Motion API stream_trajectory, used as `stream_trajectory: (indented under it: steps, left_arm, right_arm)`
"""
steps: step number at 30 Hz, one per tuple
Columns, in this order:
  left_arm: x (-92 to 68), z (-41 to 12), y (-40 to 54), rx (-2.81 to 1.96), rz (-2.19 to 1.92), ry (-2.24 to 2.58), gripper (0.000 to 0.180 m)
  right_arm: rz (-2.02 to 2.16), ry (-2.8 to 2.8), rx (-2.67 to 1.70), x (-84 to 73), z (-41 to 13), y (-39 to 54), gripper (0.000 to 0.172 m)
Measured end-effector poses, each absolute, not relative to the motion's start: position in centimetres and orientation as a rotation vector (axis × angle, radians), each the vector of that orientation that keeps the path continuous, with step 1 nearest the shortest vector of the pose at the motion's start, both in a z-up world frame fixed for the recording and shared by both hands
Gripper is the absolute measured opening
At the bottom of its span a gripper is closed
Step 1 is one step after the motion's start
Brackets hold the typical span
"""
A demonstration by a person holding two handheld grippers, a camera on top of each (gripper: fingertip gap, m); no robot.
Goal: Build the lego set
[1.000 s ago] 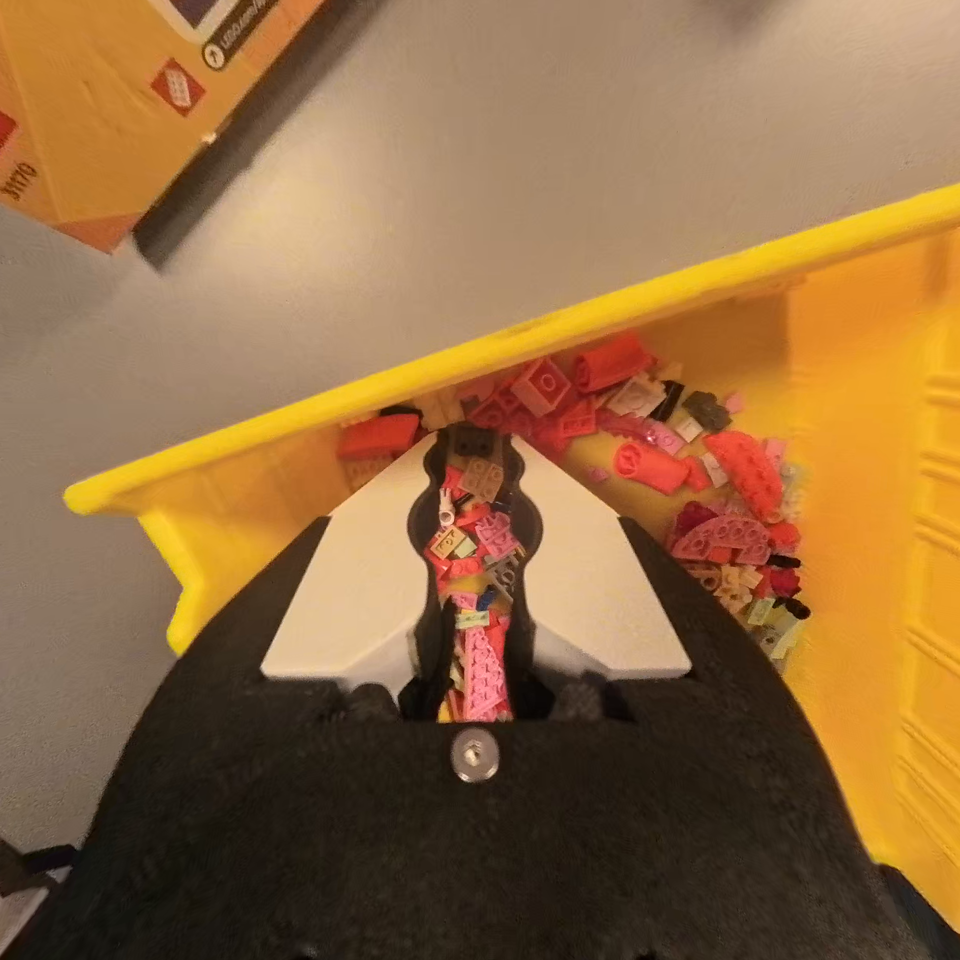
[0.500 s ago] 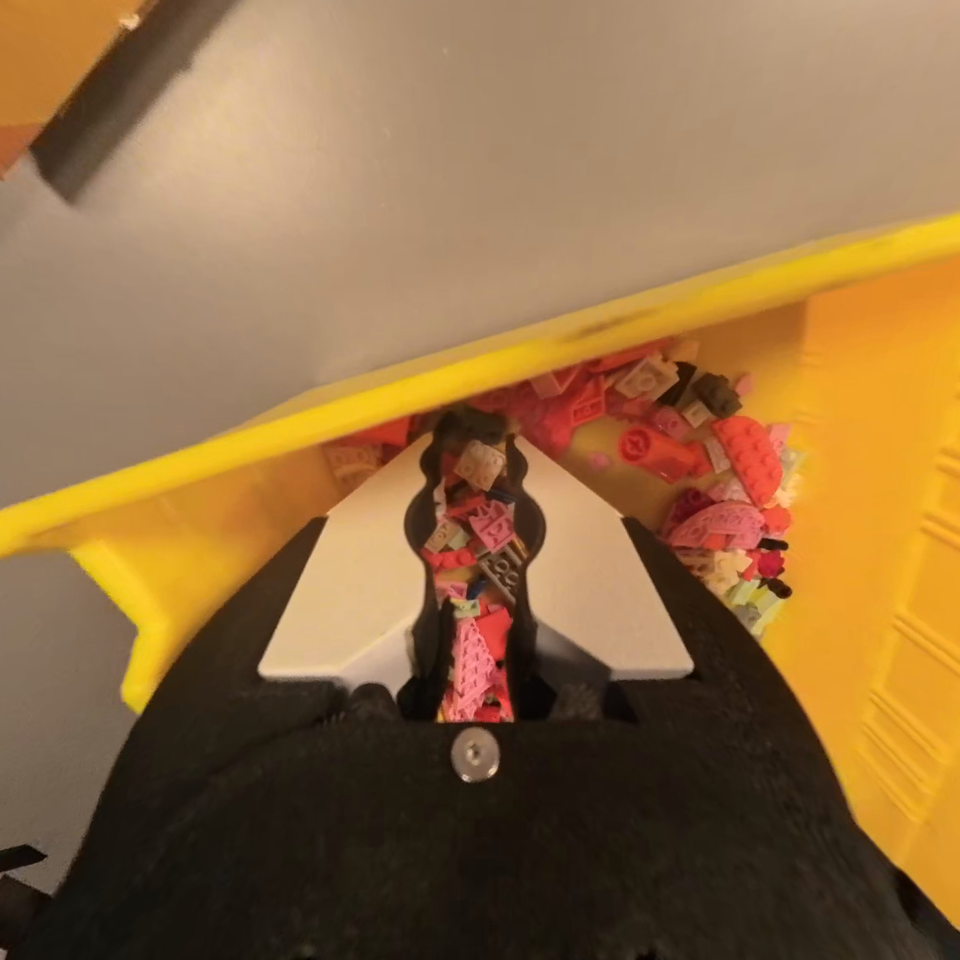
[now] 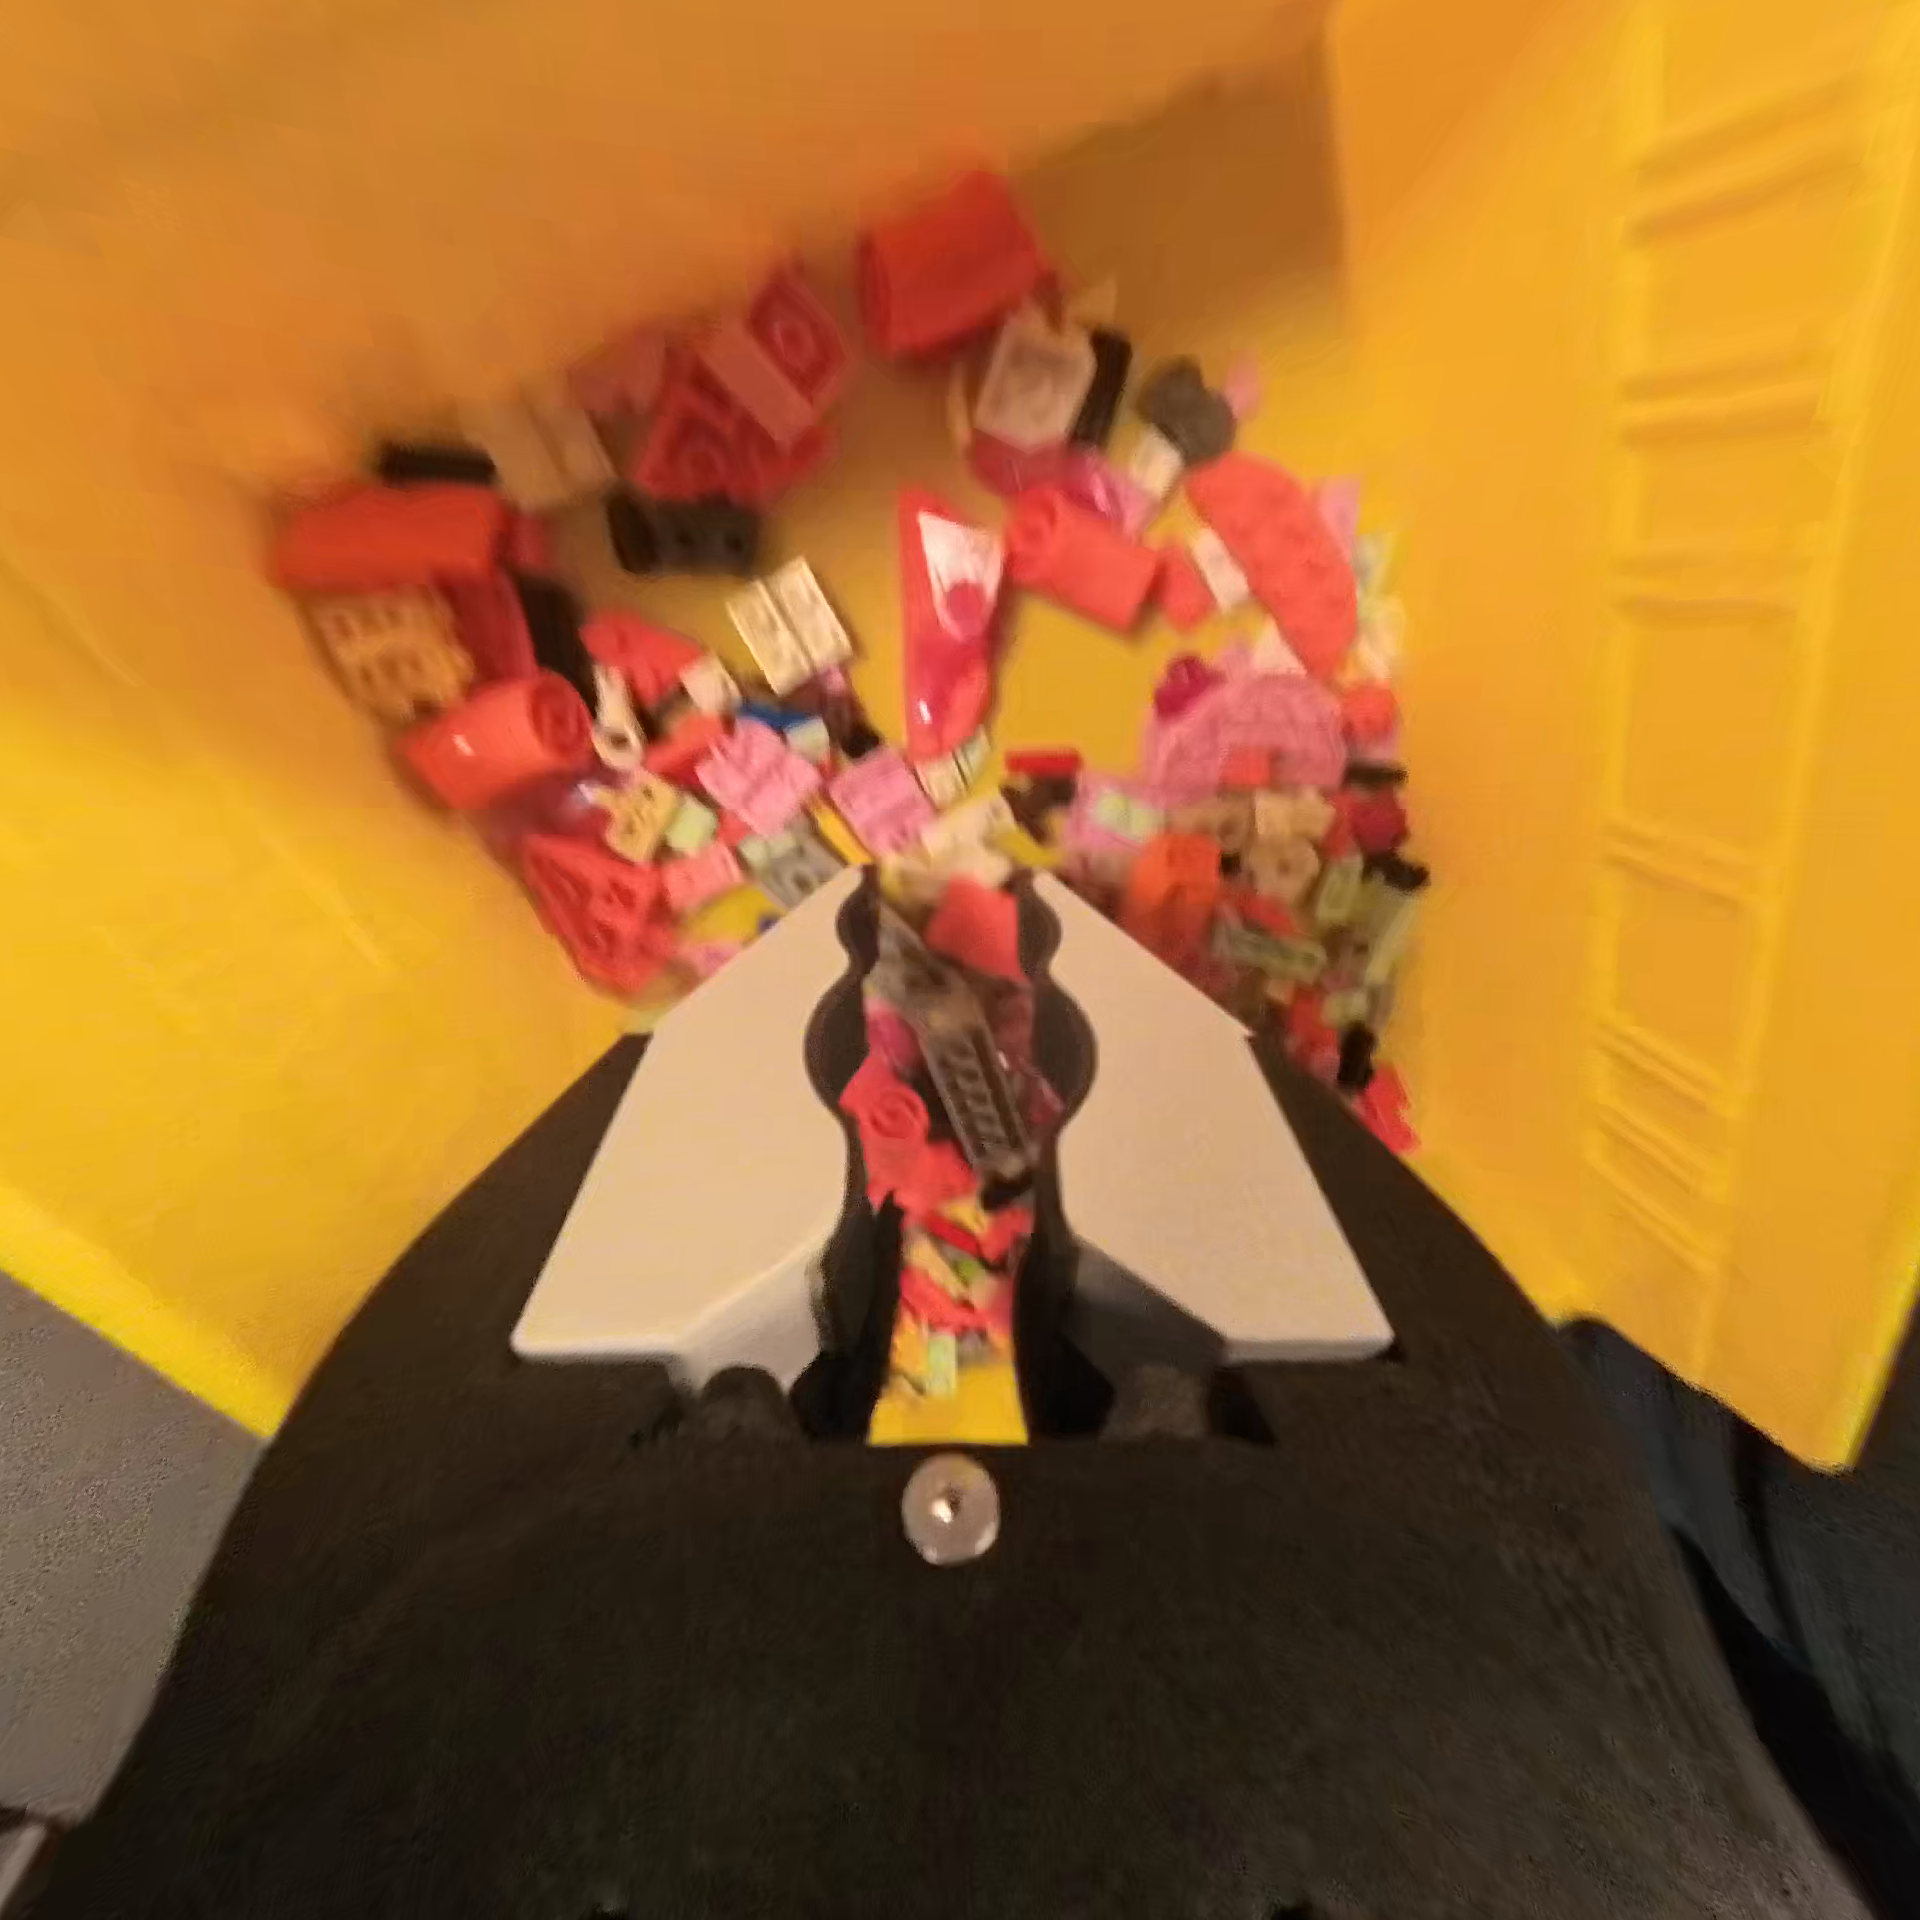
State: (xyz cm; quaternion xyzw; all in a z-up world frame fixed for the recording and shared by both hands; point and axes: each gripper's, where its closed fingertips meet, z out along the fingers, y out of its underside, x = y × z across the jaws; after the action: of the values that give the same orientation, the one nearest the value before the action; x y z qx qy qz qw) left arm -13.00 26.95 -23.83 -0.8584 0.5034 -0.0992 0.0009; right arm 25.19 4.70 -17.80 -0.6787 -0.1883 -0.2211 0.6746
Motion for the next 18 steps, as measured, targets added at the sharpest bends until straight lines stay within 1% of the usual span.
stream_trajectory:
  steps: [3, 5, 6, 9, 12, 14, 18]
  left_arm:
    - [-15.7, -23.8, 25.2, -2.805, -0.224, 1.579, 0.042]
    - [-17.6, -23.8, 24.7, -2.832, -0.073, 1.582, 0.047]
    - [-18.4, -23.8, 24.5, -2.835, -0.003, 1.594, 0.046]
    - [-20.3, -24.2, 24.6, -2.808, 0.216, 1.665, 0.015]
    - [-21.8, -24.9, 24.3, -2.849, 0.360, 1.742, 0.000]
    - [-21.7, -25.3, 24.5, -2.837, 0.374, 1.768, 0.000]
    - [-18.8, -26.1, 24.0, -2.769, 0.149, 1.848, 0.000]
  right_arm:
    - [-0.498, -0.427, -1.527, 25.1, -17.8, 4.7, 0.033]
    - [-0.498, -0.427, -1.527, 25.1, -17.8, 4.7, 0.033]
    - [-0.498, -0.427, -1.528, 25.1, -17.8, 4.7, 0.033]
    - [-0.500, -0.428, -1.529, 25.1, -17.9, 4.8, 0.033]
    - [-0.504, -0.430, -1.530, 25.1, -17.9, 4.8, 0.033]
    - [-0.505, -0.429, -1.530, 25.1, -17.9, 4.8, 0.033]
    - [-0.505, -0.425, -1.530, 25.2, -17.9, 4.7, 0.033]
